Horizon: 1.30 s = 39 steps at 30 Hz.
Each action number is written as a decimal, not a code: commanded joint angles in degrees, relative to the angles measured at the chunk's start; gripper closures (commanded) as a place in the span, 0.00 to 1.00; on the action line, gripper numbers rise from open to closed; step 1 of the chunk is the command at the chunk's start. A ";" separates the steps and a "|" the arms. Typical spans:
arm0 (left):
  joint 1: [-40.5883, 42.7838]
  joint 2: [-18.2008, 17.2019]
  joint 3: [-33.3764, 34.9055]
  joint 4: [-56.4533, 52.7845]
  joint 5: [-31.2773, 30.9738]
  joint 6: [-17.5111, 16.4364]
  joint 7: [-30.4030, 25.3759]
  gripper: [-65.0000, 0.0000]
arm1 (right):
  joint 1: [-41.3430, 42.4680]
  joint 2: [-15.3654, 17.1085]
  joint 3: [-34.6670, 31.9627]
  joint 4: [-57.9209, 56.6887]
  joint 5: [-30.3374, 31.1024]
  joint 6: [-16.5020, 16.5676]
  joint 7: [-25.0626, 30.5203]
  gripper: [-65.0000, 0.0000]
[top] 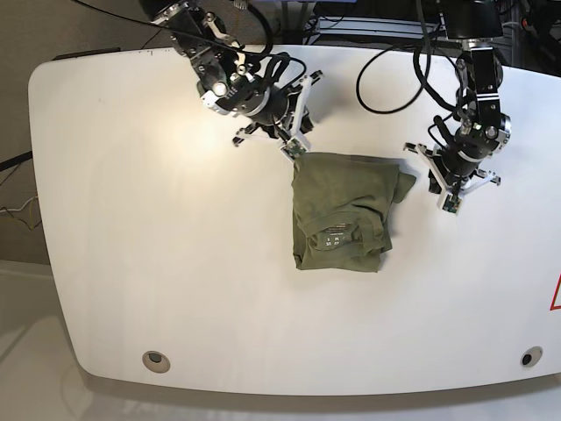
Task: Fold the T-shirt properly
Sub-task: 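Lift both grippers up and away from the folded shirt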
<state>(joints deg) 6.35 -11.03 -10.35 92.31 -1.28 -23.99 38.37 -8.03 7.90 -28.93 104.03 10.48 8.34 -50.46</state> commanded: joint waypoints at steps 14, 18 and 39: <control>5.83 -0.09 -0.16 2.06 -0.44 0.03 -0.44 1.00 | 9.22 -6.89 -0.57 -10.36 -0.15 0.32 1.09 1.00; 6.09 -0.09 -0.16 2.06 -0.44 0.03 -0.44 1.00 | 11.33 -7.15 -3.38 -12.91 -0.15 0.32 1.36 1.00; 6.18 -0.09 -3.06 2.15 -0.44 0.03 -0.26 1.00 | 20.12 -11.81 -5.14 -27.41 -0.50 0.23 7.42 1.00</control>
<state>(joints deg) 12.86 -10.74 -12.93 93.38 -1.48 -24.01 38.33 10.31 -3.40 -34.20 76.71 10.31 8.82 -43.75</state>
